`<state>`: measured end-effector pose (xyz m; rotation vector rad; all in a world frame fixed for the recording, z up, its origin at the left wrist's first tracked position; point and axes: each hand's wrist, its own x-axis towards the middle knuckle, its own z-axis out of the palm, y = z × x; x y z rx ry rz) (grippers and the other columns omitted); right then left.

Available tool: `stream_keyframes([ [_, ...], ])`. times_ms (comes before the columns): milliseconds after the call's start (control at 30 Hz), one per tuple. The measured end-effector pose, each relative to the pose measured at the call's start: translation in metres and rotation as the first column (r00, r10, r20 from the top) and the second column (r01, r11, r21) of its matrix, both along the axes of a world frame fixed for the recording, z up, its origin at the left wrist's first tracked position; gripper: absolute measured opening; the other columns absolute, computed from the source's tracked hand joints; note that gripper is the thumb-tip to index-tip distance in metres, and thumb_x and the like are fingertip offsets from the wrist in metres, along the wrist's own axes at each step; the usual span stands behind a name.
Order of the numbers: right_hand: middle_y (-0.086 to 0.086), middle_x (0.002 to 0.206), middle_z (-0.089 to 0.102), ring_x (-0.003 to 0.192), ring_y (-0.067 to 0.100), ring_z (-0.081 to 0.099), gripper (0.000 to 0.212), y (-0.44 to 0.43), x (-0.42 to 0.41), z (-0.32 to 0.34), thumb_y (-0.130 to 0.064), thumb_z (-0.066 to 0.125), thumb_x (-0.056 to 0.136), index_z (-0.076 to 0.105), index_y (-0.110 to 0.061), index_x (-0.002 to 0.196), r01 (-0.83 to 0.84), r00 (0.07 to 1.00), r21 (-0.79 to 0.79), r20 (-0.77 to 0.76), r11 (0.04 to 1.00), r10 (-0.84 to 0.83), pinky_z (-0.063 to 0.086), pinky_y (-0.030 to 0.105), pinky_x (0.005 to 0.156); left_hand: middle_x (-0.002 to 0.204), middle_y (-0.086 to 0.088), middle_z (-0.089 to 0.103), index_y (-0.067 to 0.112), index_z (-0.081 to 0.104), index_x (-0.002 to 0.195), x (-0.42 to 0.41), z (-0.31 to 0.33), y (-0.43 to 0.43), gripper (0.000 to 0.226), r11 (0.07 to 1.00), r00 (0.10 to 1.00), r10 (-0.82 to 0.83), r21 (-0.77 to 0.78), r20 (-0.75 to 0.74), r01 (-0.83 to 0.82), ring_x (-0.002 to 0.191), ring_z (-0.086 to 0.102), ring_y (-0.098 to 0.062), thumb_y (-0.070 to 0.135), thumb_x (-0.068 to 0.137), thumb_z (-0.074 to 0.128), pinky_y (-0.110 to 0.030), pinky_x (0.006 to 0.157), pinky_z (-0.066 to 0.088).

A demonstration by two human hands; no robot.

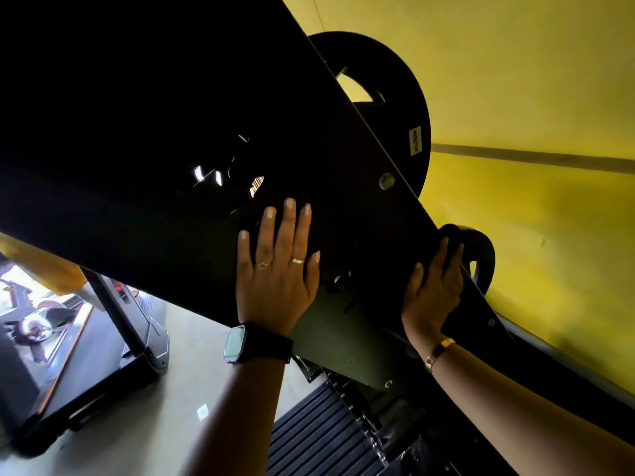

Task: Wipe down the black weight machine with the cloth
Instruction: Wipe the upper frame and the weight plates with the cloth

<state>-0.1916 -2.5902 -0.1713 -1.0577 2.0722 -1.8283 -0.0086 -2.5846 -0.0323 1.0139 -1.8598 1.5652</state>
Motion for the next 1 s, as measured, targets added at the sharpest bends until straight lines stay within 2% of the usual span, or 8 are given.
stream_keyframes([
  [133, 0.006, 0.163, 0.004, 0.143, 0.037, 0.019, 0.061, 0.001, 0.009, 0.025, -0.046, 0.026, 0.101, 0.007, -0.026, 0.155, -0.016, 0.910, 0.175, 0.410, 0.985, -0.058, 0.027, 0.055, 0.111, 0.156, -0.008, 0.022, 0.015, 0.016, 0.155, 0.000, -0.002, 0.000, 0.062, 1.000, 1.000, 0.009, -0.007, -0.003, -0.010, 0.143, 0.019, -0.027, 0.042, 0.101, 0.033, -0.045, 0.119, 0.005],
  [200, 0.002, 0.163, -0.001, 0.145, 0.034, 0.013, 0.061, 0.007, 0.017, 0.043, -0.039, 0.033, 0.103, 0.002, -0.030, 0.155, -0.052, 0.887, 0.173, 0.460, 0.984, -0.034, 0.021, 0.055, 0.113, 0.156, -0.008, 0.023, 0.015, 0.017, 0.155, 0.000, -0.003, -0.001, 0.062, 1.000, 1.000, 0.005, -0.013, -0.004, -0.005, 0.143, 0.021, -0.027, 0.042, 0.101, 0.034, -0.044, 0.119, 0.005],
  [367, -0.010, 0.158, -0.020, 0.147, 0.026, -0.002, 0.068, 0.036, 0.071, 0.043, -0.048, 0.029, 0.095, -0.010, -0.041, 0.150, -0.168, 0.983, -0.032, 0.067, 0.985, 0.170, 0.008, 0.046, 0.113, 0.156, -0.008, 0.023, 0.016, 0.018, 0.155, 0.000, -0.005, 0.000, 0.060, 1.000, 1.000, -0.013, -0.018, -0.021, 0.012, 0.144, 0.016, -0.026, 0.041, 0.102, 0.033, -0.044, 0.119, 0.004],
  [467, -0.004, 0.161, -0.010, 0.146, 0.030, 0.000, 0.061, 0.046, 0.094, -0.002, -0.051, 0.024, 0.097, 0.001, -0.036, 0.152, -0.253, 0.915, -0.039, -0.335, 0.967, 0.225, 0.018, 0.054, 0.106, 0.155, -0.007, 0.024, 0.017, 0.020, 0.154, -0.001, -0.005, -0.001, 0.059, 1.000, 0.999, -0.028, -0.012, -0.032, 0.028, 0.142, 0.022, -0.026, 0.041, 0.102, 0.033, -0.043, 0.119, 0.004],
  [600, 0.000, 0.163, 0.000, 0.148, 0.034, -0.002, 0.062, 0.041, 0.075, -0.088, -0.048, 0.034, 0.096, 0.014, -0.033, 0.152, -0.346, 0.419, -0.019, -0.898, 0.938, 0.137, 0.021, 0.057, 0.110, 0.154, -0.007, 0.025, 0.017, 0.020, 0.153, -0.001, -0.005, -0.001, 0.058, 0.999, 0.998, -0.038, -0.011, -0.041, 0.037, 0.141, 0.024, -0.027, 0.041, 0.102, 0.034, -0.043, 0.119, 0.004],
  [733, -0.001, 0.163, -0.005, 0.148, 0.033, -0.003, 0.104, 0.030, 0.020, -0.131, -0.052, 0.068, 0.074, 0.004, -0.035, 0.154, -0.420, -0.015, 0.013, -1.000, 0.907, 0.008, 0.012, 0.052, 0.115, 0.154, -0.007, 0.024, 0.017, 0.019, 0.153, -0.001, -0.006, -0.001, 0.059, 0.999, 0.999, -0.034, -0.020, -0.037, 0.034, 0.141, 0.025, -0.027, 0.041, 0.102, 0.035, -0.044, 0.119, 0.006],
  [867, -0.002, 0.163, -0.004, 0.146, 0.034, 0.008, 0.127, 0.019, -0.006, -0.120, -0.050, 0.083, 0.058, 0.000, -0.036, 0.154, -0.383, 0.096, -0.014, -0.995, 0.924, 0.025, 0.032, 0.051, 0.102, 0.154, -0.007, 0.025, 0.017, 0.018, 0.154, -0.001, -0.007, -0.002, 0.061, 0.999, 0.999, -0.029, -0.016, -0.039, 0.029, 0.142, 0.025, -0.027, 0.042, 0.101, 0.036, -0.044, 0.119, 0.006],
  [1000, -0.004, 0.162, -0.003, 0.146, 0.033, 0.008, 0.099, 0.020, 0.026, -0.076, -0.043, 0.073, 0.065, 0.018, -0.036, 0.147, -0.377, 0.337, -0.184, -0.940, 0.908, -0.051, 0.021, 0.048, 0.106, 0.154, -0.007, 0.024, 0.018, 0.018, 0.154, -0.001, -0.008, -0.002, 0.061, 1.000, 0.999, -0.017, -0.018, -0.044, 0.017, 0.142, 0.024, -0.027, 0.042, 0.101, 0.036, -0.044, 0.119, 0.005],
])
